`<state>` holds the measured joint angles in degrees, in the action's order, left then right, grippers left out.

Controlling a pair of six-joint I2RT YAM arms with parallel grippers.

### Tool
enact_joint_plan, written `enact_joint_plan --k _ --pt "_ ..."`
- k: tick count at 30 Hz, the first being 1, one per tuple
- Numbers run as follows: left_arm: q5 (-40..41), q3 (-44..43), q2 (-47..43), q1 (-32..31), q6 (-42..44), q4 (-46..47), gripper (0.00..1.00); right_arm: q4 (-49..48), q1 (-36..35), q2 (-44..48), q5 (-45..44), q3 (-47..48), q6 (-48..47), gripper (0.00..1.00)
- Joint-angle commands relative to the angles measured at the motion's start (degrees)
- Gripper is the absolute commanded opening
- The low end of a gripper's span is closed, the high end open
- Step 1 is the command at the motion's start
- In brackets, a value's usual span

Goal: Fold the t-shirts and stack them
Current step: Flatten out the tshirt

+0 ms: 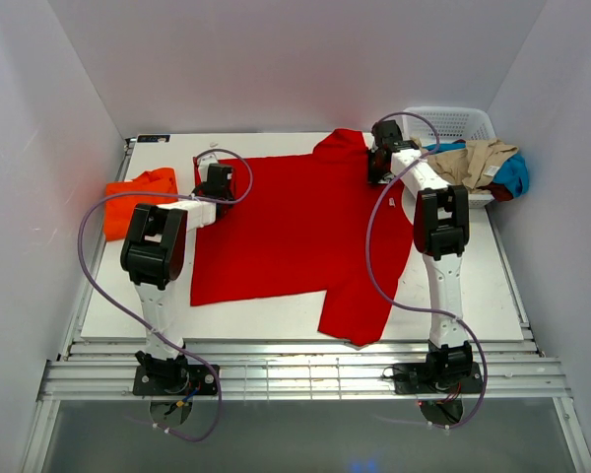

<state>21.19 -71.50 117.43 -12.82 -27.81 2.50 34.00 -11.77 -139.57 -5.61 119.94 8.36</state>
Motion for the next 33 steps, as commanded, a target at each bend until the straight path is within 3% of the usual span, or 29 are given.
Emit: enact_joint_plan --k 1,8,11,12,17,22,27,33 --pt "-1.1 -0.7 0.8 0.7 1.4 -5.2 0.0 0.2 0.5 -1.6 1.3 2.9 -1.9 0.1" --pt "0.8 -3.9 -1.2 0.8 5.0 -4.5 0.0 -6.7 0.4 5.6 8.0 -2.9 -3.2 0.29" --pt "1.0 -8.2 -0.1 1.2 5.5 -7.7 0.0 -14.0 0.3 15.7 9.1 -14.8 -3.1 0.31" --pt "0.3 -8.0 -1.3 1.1 5.1 -7.8 0.0 -17.1 0.3 18.3 9.2 -20.9 -3.0 0.31" --pt "-2.0 -1.0 -9.6 -0.4 3.0 0.3 0.0 -18.0 -2.0 33.3 10.6 -34.1 -2.1 0.31" --pt "-1.2 3.1 -16.9 -6.7 4.7 4.7 0.0 -19.5 -9.0 43.8 1.7 -49.2 -0.4 0.31" --pt "-3.9 5.1 -20.2 -13.6 3.6 3.1 0.0 -19.6 -13.1 46.9 -0.6 -56.9 3.1 0.31" --pt "-3.0 10.8 -23.5 -14.9 -0.4 -1.8 0.0 -23.0 -15.3 47.3 -2.0 -64.4 6.5 0.27"
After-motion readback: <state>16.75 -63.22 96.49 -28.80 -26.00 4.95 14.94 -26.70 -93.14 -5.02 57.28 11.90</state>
